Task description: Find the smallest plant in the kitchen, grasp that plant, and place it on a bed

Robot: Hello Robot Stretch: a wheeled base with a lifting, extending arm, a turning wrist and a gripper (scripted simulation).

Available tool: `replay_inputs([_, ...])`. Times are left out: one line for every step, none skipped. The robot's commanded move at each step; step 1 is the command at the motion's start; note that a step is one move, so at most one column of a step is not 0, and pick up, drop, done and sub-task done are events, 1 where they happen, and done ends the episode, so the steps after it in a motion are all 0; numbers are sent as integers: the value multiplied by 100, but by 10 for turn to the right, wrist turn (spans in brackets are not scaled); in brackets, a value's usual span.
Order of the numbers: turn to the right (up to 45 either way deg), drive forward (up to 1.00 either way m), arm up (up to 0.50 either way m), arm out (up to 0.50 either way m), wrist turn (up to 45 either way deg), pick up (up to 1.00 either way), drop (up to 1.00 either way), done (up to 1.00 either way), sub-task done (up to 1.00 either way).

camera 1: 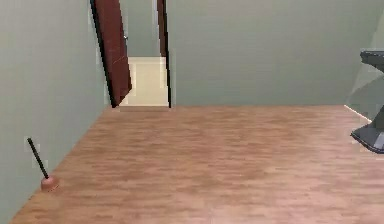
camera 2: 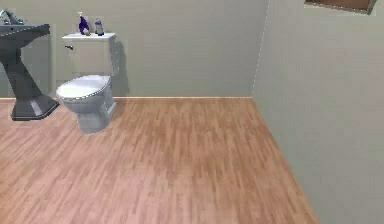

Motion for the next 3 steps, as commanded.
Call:
replay_inputs([-90,0,0,0,0,0,0,0,0])
replay_inputs([-30,0,0,0,0,0,0,0,0])
replay_inputs([0,100,0,0,0,0,0,0,0])
